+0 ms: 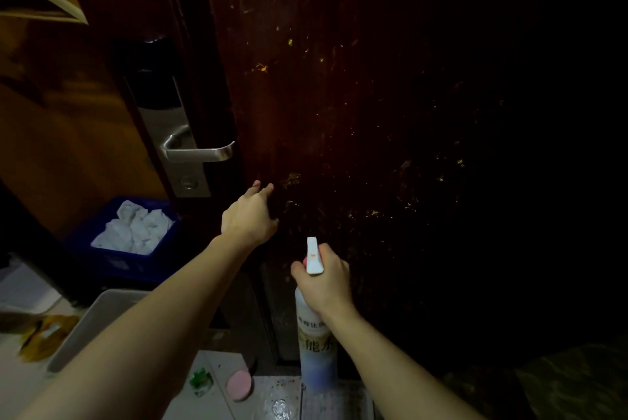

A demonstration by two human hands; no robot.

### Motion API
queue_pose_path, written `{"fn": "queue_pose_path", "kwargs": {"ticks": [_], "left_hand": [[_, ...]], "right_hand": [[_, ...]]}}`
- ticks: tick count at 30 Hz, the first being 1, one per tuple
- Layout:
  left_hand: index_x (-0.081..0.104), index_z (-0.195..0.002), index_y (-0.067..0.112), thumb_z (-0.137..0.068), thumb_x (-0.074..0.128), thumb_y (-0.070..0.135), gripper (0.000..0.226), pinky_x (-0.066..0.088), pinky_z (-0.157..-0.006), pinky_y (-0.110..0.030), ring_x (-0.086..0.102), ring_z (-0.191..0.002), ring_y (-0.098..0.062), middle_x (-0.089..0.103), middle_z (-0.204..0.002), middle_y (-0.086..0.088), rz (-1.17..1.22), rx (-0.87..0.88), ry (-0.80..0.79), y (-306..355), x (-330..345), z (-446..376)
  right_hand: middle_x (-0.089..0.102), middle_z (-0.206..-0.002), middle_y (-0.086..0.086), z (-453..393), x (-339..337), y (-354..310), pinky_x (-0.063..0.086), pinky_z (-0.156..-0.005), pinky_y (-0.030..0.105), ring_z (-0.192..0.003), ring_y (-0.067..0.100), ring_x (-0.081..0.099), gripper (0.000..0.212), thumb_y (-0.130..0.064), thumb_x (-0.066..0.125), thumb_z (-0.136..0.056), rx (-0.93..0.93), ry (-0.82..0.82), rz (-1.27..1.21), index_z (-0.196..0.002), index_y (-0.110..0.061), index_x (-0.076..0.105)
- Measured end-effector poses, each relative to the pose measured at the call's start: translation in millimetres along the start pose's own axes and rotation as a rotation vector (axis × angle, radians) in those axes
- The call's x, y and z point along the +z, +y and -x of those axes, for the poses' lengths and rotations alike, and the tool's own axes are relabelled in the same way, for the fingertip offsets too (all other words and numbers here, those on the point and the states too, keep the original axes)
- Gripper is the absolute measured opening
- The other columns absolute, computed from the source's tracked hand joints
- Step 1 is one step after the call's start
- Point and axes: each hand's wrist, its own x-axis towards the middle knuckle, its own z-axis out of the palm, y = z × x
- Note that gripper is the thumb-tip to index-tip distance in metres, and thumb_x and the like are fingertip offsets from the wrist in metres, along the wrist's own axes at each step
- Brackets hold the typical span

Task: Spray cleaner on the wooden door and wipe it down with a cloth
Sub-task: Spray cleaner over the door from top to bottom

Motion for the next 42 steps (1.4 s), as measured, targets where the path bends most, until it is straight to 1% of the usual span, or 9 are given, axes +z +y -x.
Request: {"fn": "queue_pose_path", "kwargs": {"ticks": [6, 11, 15, 18, 23, 30, 33, 36, 42], "left_hand": [[0.014, -0.153, 0.025, -0.086, 0.067, 0.032, 0.086, 0.045, -0.097, -0.044, 0.044, -0.131, -0.032, 0.011, -0.160, -0.008, -0.015, -0.040, -0.022, 14.2, 5.6, 4.7], [0.010, -0.152, 0.015, -0.087, 0.066, 0.033, 0.087, 0.047, -0.093, -0.046, 0.049, -0.124, -0.037, 0.017, -0.156, -0.017, 0.035, -0.118, 0.016, 31.4, 11.3, 4.5], [0.008, -0.152, 0.010, -0.088, 0.065, 0.033, 0.089, 0.047, -0.092, -0.046, 0.047, -0.126, -0.039, 0.020, -0.155, -0.019, 0.070, -0.146, 0.006, 42.6, 18.0, 4.0], [0.009, -0.152, 0.010, -0.088, 0.065, 0.032, 0.088, 0.047, -0.092, -0.047, 0.047, -0.126, -0.038, 0.023, -0.154, -0.019, 0.082, -0.154, 0.003, 48.2, 22.8, 2.9], [0.012, -0.151, 0.010, -0.087, 0.066, 0.031, 0.087, 0.047, -0.092, -0.047, 0.047, -0.126, -0.037, 0.028, -0.152, -0.017, 0.095, -0.138, 0.011, 55.7, 29.7, 3.1], [0.013, -0.151, 0.007, -0.086, 0.068, 0.030, 0.088, 0.047, -0.092, -0.046, 0.049, -0.124, -0.036, 0.035, -0.147, -0.018, 0.106, -0.134, 0.040, 60.8, 30.5, -0.7], [0.015, -0.150, 0.007, -0.085, 0.068, 0.028, 0.087, 0.049, -0.090, -0.047, 0.051, -0.121, -0.037, 0.037, -0.147, -0.017, 0.104, -0.128, 0.053, 60.3, 30.9, 0.4], [0.017, -0.149, 0.006, -0.086, 0.068, 0.027, 0.084, 0.050, -0.086, -0.045, 0.054, -0.118, -0.036, 0.041, -0.145, -0.017, 0.092, -0.115, 0.080, 59.5, 32.3, 3.9], [0.027, -0.143, 0.006, -0.084, 0.069, 0.027, 0.075, 0.048, -0.084, -0.048, 0.055, -0.115, -0.038, 0.050, -0.135, -0.017, 0.090, -0.128, 0.120, 58.4, 34.6, 6.2]], "right_hand": [[0.058, -0.083, 0.004, -1.1, -18.7, 12.4, 0.049, -0.075, 0.037, -0.087, 0.026, 0.057, 0.023, -0.024, 0.071, -0.080, 0.060, 0.111, -0.059, -0.085, -0.010, 0.053], [0.052, -0.074, 0.000, -2.4, -41.2, 18.7, 0.033, -0.056, 0.020, -0.079, 0.022, 0.054, 0.022, -0.021, 0.066, -0.083, 0.106, 0.144, -0.026, -0.074, -0.015, 0.046], [0.059, -0.080, 0.005, -2.2, -58.0, 30.4, 0.046, -0.063, 0.030, -0.082, 0.025, 0.058, 0.014, -0.017, 0.067, -0.080, 0.145, 0.184, -0.092, -0.083, -0.010, 0.055], [0.060, -0.084, 0.007, -1.7, -68.8, 36.1, 0.052, -0.070, 0.035, -0.083, 0.024, 0.058, 0.016, -0.015, 0.066, -0.081, 0.147, 0.214, -0.089, -0.090, -0.006, 0.057], [0.055, -0.074, 0.004, -3.4, -88.9, 44.6, 0.036, -0.053, 0.021, -0.069, 0.019, 0.053, 0.015, -0.013, 0.064, -0.082, 0.156, 0.268, -0.072, -0.074, -0.014, 0.050], [0.058, -0.078, 0.000, -7.9, -110.1, 56.0, 0.049, -0.072, 0.034, -0.081, 0.023, 0.058, 0.012, -0.015, 0.067, -0.081, 0.153, 0.319, -0.125, -0.086, -0.010, 0.057], [0.057, -0.076, 0.002, -13.3, -121.1, 62.1, 0.048, -0.069, 0.033, -0.081, 0.026, 0.057, 0.012, -0.015, 0.065, -0.081, 0.163, 0.356, -0.095, -0.085, -0.011, 0.055], [0.054, -0.070, 0.001, -16.6, -128.8, 67.3, 0.038, -0.059, 0.026, -0.076, 0.025, 0.055, 0.012, -0.014, 0.064, -0.082, 0.176, 0.363, -0.067, -0.077, -0.012, 0.052], [0.056, -0.077, -0.001, -18.8, -134.2, 77.4, 0.039, -0.067, 0.027, -0.082, 0.023, 0.057, 0.015, -0.020, 0.068, -0.083, 0.171, 0.344, -0.085, -0.085, -0.011, 0.056]]}}
